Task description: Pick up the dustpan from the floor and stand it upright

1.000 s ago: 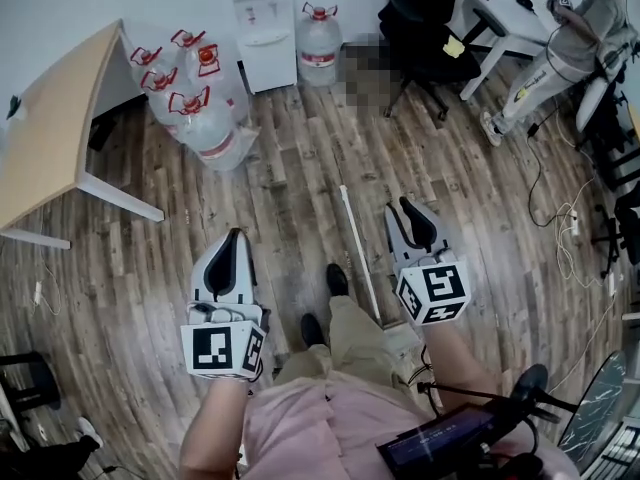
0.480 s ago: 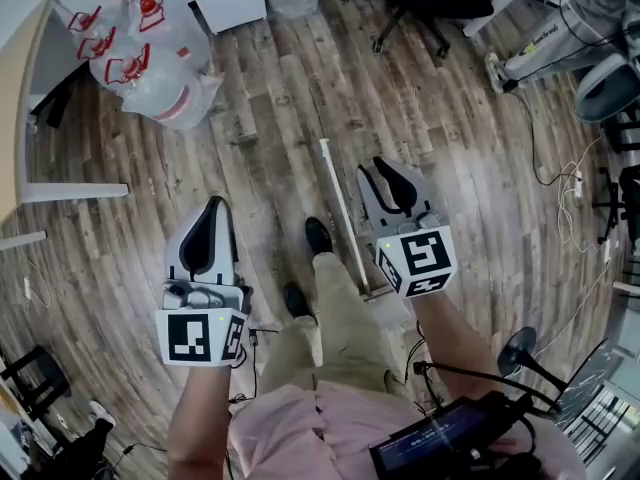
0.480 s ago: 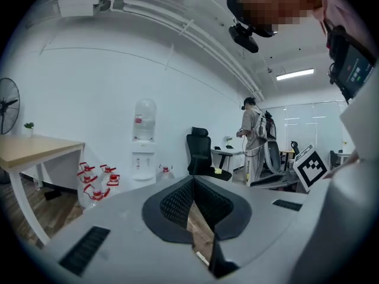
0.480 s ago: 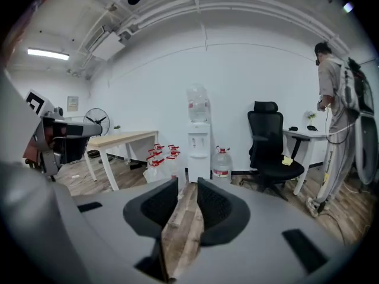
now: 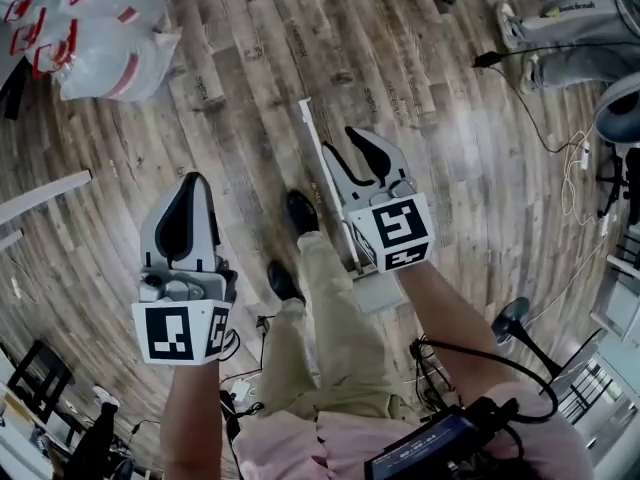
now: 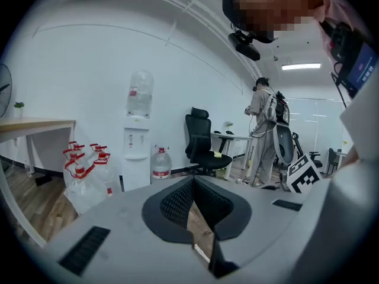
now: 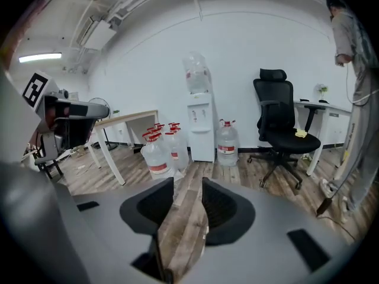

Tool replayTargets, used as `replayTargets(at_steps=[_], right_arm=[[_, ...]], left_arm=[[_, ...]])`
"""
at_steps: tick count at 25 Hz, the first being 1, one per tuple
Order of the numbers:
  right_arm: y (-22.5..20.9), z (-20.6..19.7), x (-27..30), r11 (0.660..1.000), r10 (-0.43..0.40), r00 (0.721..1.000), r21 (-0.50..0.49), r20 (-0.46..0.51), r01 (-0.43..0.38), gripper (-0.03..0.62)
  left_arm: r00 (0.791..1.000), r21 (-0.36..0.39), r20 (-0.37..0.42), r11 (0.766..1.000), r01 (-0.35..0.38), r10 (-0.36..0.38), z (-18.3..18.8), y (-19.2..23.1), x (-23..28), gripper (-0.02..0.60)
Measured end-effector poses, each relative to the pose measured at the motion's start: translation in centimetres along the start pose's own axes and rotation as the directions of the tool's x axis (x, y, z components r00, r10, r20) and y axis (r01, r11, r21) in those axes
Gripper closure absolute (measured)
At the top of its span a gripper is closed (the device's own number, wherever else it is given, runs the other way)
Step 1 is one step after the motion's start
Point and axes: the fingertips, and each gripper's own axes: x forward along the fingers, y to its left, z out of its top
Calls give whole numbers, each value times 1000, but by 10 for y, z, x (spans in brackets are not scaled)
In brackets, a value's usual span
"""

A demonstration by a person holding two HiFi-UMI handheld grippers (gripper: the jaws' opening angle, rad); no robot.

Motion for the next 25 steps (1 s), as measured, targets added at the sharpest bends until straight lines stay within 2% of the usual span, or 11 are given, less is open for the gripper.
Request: replayTargets(at_steps=[12,25], right_arm=[[-32,-110,124,1000,-3,991,17,-131,5,395],[-57,-220,210,999,-30,965,9,-261,34,371]], left_arm=[[998,-21,-65,1000,13,-15,-100,41,85,569],[995,-42,-91,998,41,-44,-187,64,132,568]])
